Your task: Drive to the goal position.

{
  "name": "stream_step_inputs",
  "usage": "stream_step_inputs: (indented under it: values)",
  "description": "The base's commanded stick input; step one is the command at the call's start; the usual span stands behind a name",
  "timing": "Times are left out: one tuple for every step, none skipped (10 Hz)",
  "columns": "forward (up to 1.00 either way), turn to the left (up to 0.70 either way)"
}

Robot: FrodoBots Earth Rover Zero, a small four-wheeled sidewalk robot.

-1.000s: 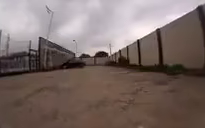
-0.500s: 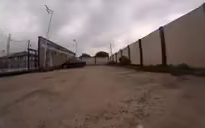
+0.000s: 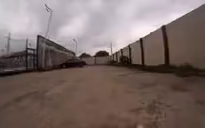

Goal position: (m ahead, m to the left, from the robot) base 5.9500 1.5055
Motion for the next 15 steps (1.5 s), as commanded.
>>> stream_step_inputs:
  values:
    - [0.7, 0.0]
    - [0.7, 0.0]
    - [0.7, 0.0]
    - [0.7, 0.0]
    - [0.7, 0.0]
    - [0.7, 0.0]
    - [0.7, 0.0]
    - [0.7, 0.0]
    - [0.7, 0.0]
    - [0.7, 0.0]
    - [0.7, 0.0]
    - [0.7, 0.0]
    - [0.7, 0.0]
    - [0.7, 0.0]
    - [0.7, 0.0]
